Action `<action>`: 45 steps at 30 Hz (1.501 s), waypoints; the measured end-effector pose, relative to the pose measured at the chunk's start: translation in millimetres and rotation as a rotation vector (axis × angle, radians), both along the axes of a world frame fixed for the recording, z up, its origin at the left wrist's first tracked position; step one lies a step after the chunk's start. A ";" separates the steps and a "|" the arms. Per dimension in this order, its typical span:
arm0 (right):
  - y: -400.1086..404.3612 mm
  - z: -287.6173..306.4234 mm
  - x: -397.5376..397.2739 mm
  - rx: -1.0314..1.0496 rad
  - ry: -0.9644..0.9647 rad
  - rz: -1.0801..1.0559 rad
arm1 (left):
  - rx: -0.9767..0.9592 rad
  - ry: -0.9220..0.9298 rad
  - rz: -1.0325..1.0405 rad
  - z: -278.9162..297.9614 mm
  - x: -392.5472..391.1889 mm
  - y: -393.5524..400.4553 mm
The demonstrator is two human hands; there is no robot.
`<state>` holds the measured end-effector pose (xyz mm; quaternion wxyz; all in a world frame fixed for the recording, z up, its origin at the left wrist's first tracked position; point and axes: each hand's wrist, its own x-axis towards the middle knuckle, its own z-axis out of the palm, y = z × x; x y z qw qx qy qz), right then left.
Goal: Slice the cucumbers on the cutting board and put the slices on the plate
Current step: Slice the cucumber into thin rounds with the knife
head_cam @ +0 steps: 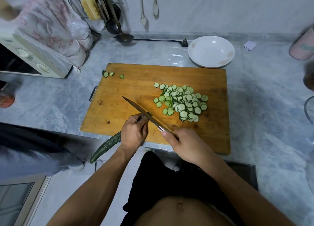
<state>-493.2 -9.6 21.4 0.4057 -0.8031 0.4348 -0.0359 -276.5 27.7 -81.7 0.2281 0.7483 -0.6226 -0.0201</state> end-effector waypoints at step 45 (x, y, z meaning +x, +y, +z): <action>-17.8 -23.4 11.5 0.039 -0.034 -0.076 | -0.084 0.000 0.018 -11.6 2.7 -1.8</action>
